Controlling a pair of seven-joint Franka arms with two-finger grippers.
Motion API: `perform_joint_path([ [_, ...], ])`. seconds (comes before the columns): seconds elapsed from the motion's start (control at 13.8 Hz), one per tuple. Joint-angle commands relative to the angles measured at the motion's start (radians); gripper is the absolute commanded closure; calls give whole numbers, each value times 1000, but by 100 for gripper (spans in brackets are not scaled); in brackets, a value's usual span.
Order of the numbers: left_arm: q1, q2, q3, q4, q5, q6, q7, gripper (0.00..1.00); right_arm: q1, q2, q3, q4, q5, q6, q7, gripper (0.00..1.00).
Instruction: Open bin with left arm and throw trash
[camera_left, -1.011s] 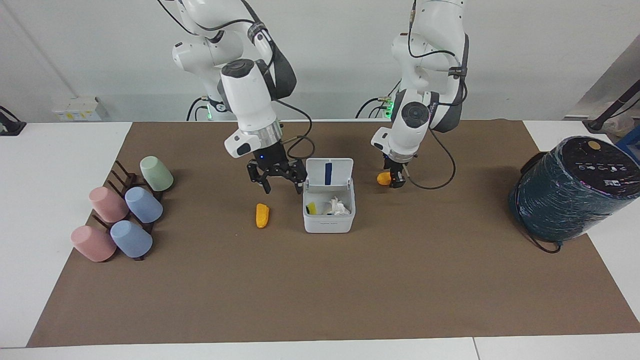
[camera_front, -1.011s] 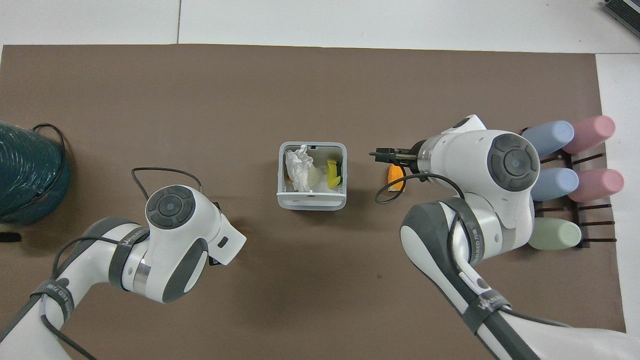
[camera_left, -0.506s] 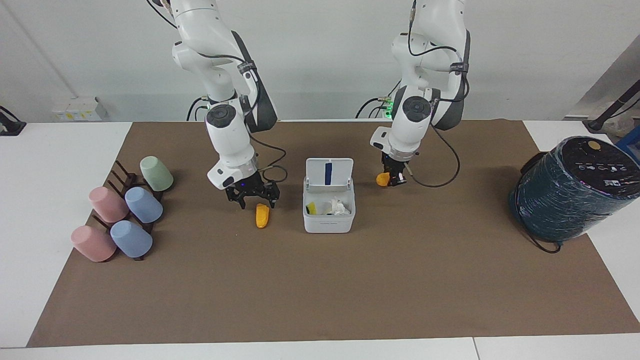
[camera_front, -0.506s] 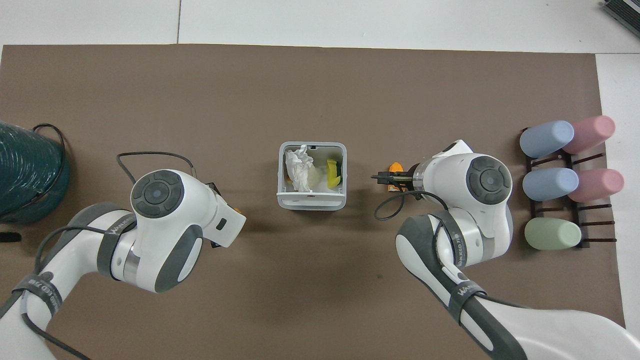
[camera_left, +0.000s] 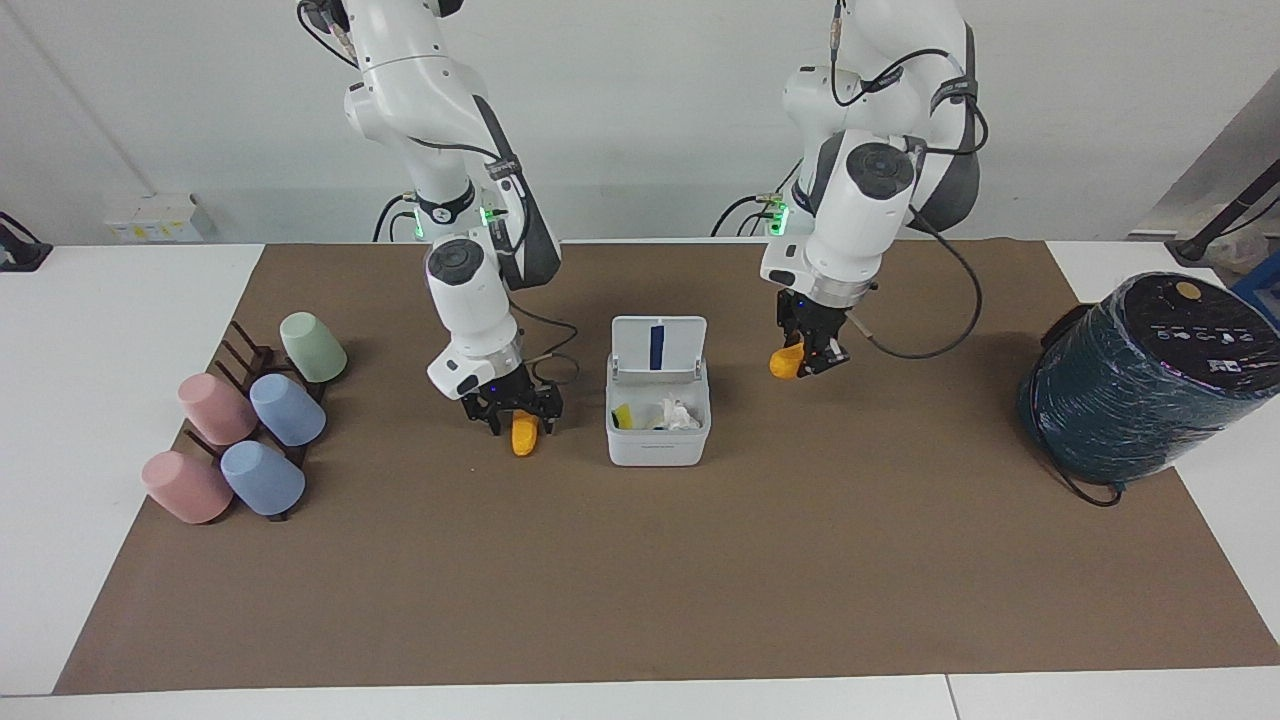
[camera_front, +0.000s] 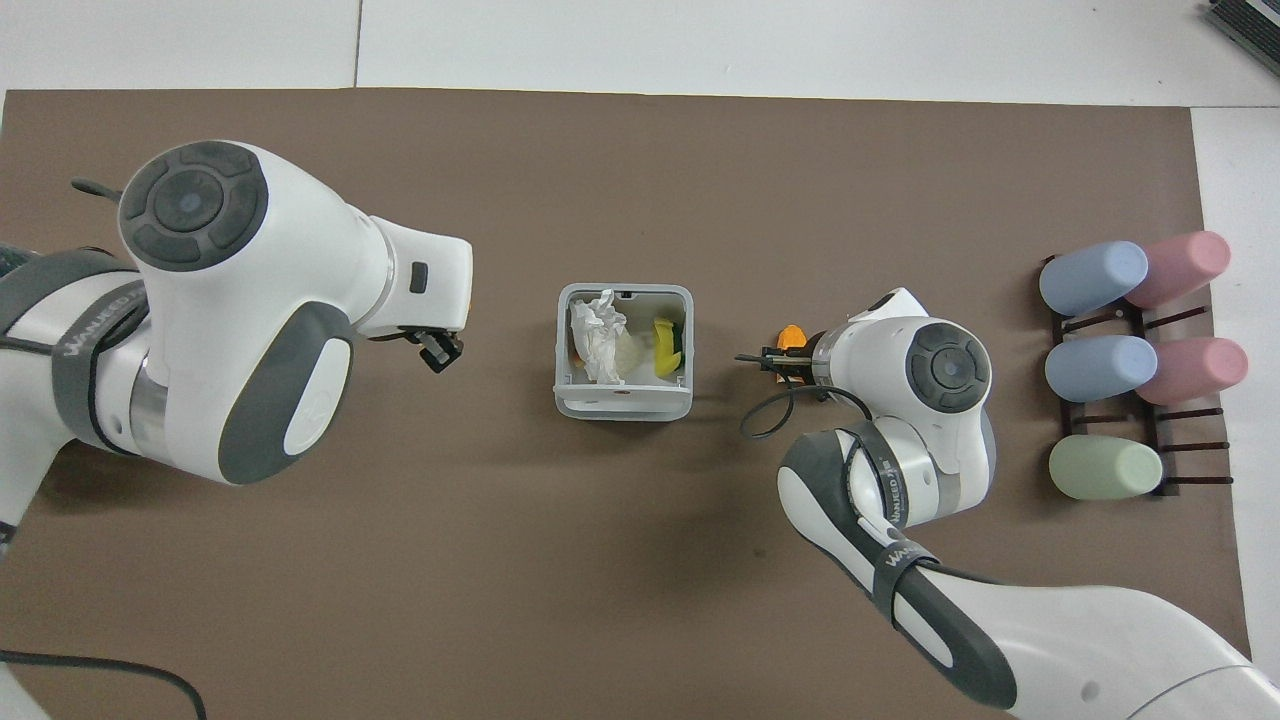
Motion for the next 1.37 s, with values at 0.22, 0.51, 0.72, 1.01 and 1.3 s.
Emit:
perform_joint_path([
  [0.22, -143, 58, -9, 28, -65, 134, -684, 100, 3, -46, 7, 18, 5, 11, -16, 100],
  [0.51, -192, 52, -9, -33, -114, 257, -885, 100, 3, -106, 7, 36, 5, -22, -7, 100],
  [0.72, -200, 52, -9, -32, -118, 260, -885, 22, 29, -110, 7, 93, 5, -80, 67, 100],
  [1.01, -193, 55, -8, -16, -118, 259, -885, 0, 86, -118, 8, 170, 3, -151, 191, 100],
  [1.3, -97, 55, 2, 88, -117, 72, -874, 0, 149, -109, 8, 205, 5, -151, 254, 100],
])
